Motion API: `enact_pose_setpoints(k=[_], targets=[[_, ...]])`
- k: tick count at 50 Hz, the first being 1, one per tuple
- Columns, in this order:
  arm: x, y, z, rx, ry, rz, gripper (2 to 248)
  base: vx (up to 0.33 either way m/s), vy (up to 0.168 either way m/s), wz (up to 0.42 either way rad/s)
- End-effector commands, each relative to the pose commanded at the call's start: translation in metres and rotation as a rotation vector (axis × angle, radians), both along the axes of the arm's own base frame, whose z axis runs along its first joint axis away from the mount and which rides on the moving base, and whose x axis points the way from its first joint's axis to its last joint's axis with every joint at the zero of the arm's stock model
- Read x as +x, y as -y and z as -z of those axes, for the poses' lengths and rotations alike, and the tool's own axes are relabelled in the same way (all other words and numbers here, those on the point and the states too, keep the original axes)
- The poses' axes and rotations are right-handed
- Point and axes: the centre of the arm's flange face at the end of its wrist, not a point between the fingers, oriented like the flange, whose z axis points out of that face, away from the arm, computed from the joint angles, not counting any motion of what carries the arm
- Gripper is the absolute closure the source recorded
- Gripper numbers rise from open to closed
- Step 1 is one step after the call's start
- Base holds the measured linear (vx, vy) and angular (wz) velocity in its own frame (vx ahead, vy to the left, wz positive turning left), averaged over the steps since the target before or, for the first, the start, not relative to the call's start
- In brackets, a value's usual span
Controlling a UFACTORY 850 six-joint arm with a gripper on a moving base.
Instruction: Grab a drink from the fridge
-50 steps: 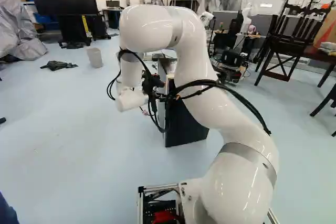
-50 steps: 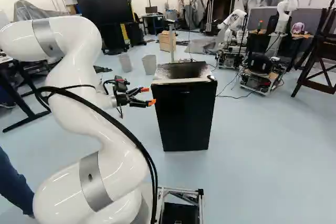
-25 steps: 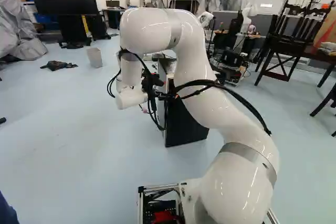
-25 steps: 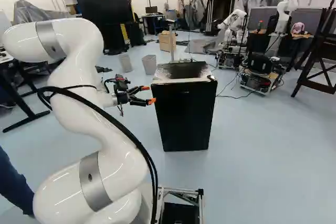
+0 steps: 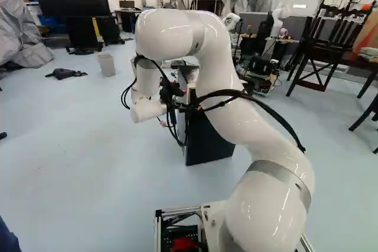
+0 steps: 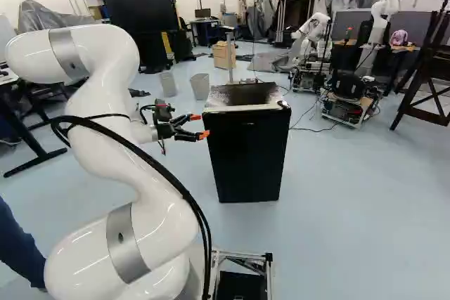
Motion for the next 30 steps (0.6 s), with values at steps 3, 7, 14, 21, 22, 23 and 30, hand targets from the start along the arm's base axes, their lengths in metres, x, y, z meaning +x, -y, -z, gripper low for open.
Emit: enact_pose_setpoints(k=[3, 7, 14, 21, 22, 23, 30], targets=[[0.0001, 0.0004, 0.0000, 0.000, 0.000, 0.001, 3, 0.000, 0.000, 0.000], [0.0004, 0.0009, 0.0000, 0.000, 0.000, 0.002, 3, 0.000, 0.000, 0.000], [0.0008, 0.0020, 0.0000, 0.000, 0.000, 0.004, 3, 0.000, 0.000, 0.000], [0.0015, 0.0037, 0.0000, 0.000, 0.000, 0.007, 3, 0.000, 0.000, 0.000], [0.0016, 0.0040, 0.0000, 0.000, 0.000, 0.008, 3, 0.000, 0.000, 0.000], [0.0017, 0.0043, 0.0000, 0.000, 0.000, 0.009, 3, 0.000, 0.000, 0.000], [0.0026, 0.0065, 0.0000, -0.001, -0.001, 0.013, 3, 0.000, 0.000, 0.000]])
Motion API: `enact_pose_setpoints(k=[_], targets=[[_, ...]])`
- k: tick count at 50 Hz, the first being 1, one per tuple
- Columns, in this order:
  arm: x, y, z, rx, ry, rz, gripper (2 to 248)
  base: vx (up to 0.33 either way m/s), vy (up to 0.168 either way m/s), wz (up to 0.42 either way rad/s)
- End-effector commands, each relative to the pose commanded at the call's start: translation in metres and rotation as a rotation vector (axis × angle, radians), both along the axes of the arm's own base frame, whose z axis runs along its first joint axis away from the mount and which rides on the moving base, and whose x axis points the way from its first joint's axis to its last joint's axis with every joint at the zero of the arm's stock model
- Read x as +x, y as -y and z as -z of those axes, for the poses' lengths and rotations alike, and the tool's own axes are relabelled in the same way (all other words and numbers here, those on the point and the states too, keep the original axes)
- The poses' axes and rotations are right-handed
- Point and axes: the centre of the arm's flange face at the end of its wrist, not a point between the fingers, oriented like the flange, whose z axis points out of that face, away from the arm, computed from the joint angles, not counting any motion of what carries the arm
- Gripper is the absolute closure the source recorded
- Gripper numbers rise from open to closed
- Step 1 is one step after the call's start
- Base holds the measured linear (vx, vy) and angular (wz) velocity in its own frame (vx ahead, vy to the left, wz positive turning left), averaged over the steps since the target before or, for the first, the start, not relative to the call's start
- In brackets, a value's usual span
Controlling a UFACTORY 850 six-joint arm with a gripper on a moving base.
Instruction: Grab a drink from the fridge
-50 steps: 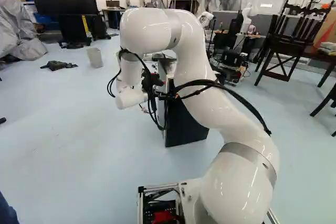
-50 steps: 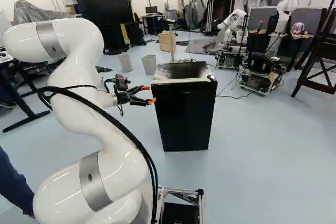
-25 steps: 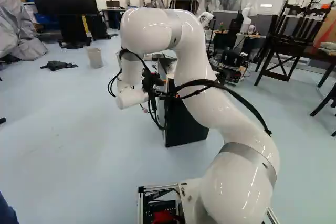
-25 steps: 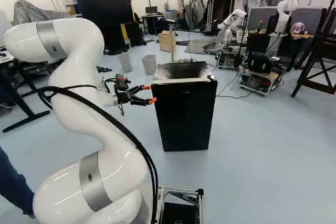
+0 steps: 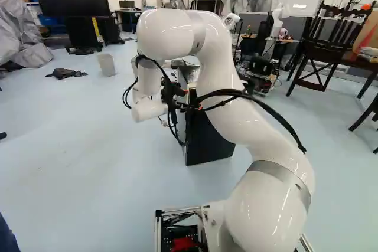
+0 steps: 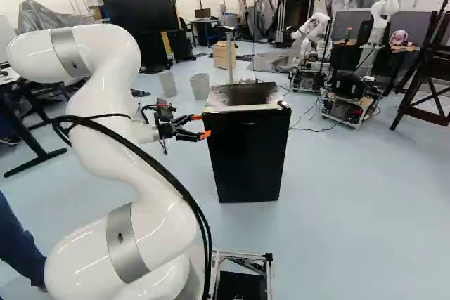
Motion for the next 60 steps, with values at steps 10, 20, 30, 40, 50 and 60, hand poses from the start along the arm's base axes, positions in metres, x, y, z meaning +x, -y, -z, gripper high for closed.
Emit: enact_pose_setpoints(k=[10, 20, 30, 40, 50, 60], targets=[[0.001, 0.004, 0.000, 0.000, 0.000, 0.007, 3, 0.000, 0.000, 0.000], [0.003, 0.007, 0.000, 0.000, -0.001, 0.014, 3, 0.000, 0.000, 0.000], [0.001, 0.010, 0.000, -0.004, -0.005, 0.017, 3, 0.000, 0.000, 0.000], [-0.009, 0.012, 0.001, -0.013, -0.018, 0.008, 3, 0.000, 0.000, 0.000], [-0.022, 0.013, 0.001, -0.025, -0.035, -0.005, 3, 0.000, 0.000, 0.000], [-0.036, 0.014, 0.002, -0.038, -0.053, -0.019, 3, 0.000, 0.000, 0.000]])
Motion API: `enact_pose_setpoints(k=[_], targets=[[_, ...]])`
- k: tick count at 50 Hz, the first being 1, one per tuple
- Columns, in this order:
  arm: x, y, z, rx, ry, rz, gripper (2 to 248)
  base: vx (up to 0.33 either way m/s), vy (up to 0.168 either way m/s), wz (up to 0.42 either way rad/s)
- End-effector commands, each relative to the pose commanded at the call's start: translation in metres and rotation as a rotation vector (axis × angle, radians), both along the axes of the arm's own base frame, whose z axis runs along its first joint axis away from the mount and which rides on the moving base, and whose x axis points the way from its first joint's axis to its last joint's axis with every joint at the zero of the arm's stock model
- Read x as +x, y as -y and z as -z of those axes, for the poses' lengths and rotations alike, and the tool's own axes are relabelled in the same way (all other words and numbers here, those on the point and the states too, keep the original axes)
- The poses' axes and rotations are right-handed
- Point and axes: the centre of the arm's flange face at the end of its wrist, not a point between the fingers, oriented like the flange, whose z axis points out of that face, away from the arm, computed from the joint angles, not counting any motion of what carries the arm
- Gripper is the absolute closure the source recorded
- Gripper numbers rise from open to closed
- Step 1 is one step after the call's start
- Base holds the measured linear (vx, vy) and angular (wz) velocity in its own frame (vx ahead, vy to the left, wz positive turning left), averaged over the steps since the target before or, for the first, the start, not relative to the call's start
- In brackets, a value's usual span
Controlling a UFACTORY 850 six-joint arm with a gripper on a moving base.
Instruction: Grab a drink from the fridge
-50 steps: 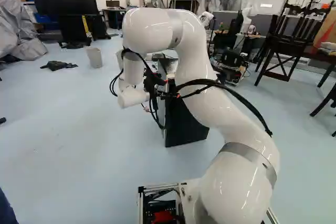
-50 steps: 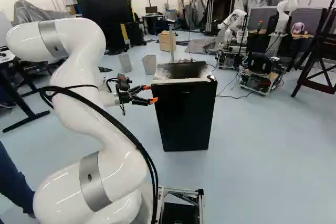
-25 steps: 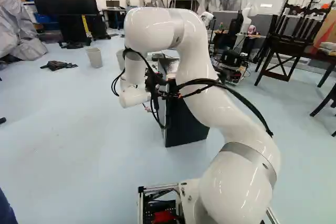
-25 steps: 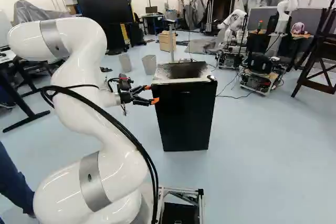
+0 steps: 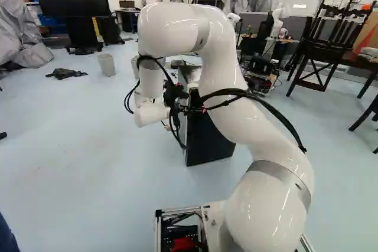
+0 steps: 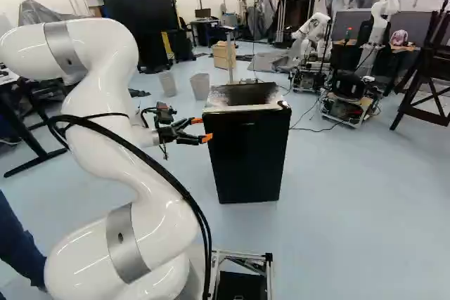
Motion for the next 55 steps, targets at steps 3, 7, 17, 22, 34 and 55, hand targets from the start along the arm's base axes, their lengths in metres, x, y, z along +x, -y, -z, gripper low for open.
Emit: enact_pose_setpoints(k=[3, 7, 17, 22, 34, 55], targets=[[-0.004, 0.000, 0.000, -0.004, -0.005, -0.005, 3, 0.000, 0.000, 0.000], [-0.010, 0.001, 0.000, -0.010, -0.013, -0.011, 3, 0.000, 0.000, 0.000], [-0.025, 0.003, 0.001, -0.024, -0.032, -0.027, 3, 0.000, 0.000, 0.000], [-0.033, 0.004, 0.001, -0.032, -0.041, -0.036, 3, 0.000, 0.000, 0.000], [-0.052, 0.005, 0.002, -0.051, -0.064, -0.062, 3, 0.000, 0.000, 0.000], [-0.063, -0.010, 0.002, -0.055, -0.066, -0.105, 3, 0.000, 0.000, 0.000]])
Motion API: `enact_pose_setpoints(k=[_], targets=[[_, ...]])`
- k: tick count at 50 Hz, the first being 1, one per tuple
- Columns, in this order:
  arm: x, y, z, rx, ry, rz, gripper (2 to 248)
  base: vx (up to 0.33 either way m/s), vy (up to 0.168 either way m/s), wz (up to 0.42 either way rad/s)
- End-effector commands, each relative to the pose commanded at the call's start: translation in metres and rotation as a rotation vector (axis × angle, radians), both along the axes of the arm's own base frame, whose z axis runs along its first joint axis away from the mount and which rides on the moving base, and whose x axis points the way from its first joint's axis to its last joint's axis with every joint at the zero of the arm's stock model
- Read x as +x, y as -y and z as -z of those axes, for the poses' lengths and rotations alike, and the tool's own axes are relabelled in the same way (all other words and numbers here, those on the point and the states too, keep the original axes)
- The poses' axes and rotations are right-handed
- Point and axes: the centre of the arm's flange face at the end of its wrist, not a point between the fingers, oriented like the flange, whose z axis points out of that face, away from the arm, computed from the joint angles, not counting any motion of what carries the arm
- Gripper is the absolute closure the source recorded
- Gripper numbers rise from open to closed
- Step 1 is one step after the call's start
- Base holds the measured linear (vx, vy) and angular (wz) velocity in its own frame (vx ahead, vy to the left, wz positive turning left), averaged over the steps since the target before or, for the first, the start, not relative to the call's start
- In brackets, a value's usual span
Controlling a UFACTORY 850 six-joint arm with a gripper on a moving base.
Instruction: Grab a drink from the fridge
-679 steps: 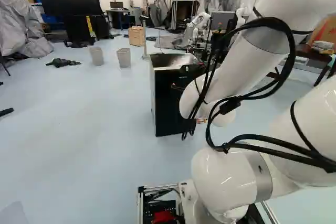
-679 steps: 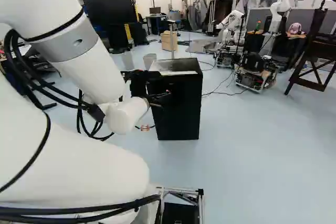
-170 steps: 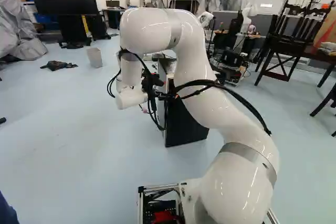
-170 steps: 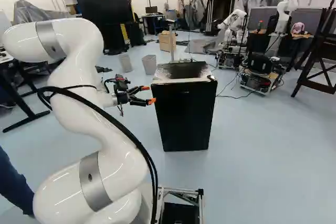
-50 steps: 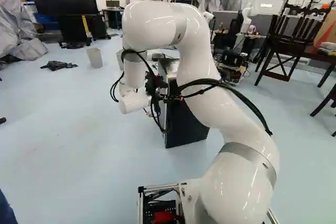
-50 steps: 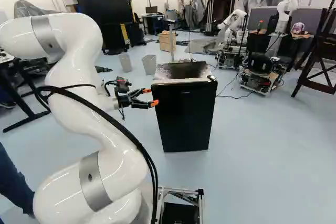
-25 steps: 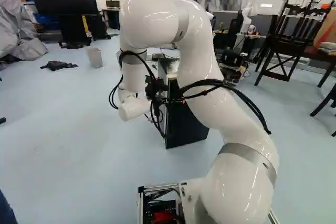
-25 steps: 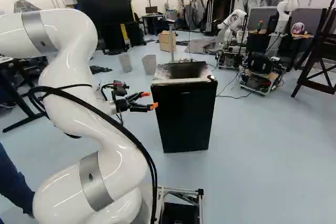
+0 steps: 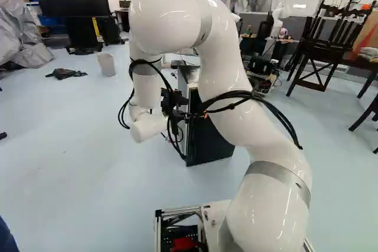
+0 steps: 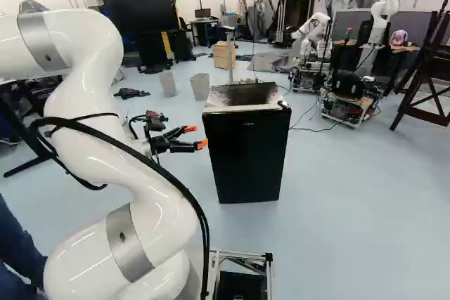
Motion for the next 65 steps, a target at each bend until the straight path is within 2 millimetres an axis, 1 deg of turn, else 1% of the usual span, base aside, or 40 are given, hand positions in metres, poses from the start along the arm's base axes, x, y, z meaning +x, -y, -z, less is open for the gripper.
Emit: enact_pose_setpoints(k=[12, 28, 46, 65], targets=[[0.008, -0.016, -0.001, 0.018, 0.019, -0.014, 3, 0.000, 0.000, 0.000], [0.029, -0.032, -0.002, 0.047, 0.051, -0.008, 3, 0.000, 0.000, 0.000], [0.051, -0.036, -0.003, 0.071, 0.078, 0.017, 3, 0.000, 0.000, 0.000], [0.065, -0.034, -0.004, 0.082, 0.092, 0.036, 3, 0.000, 0.000, 0.000]])
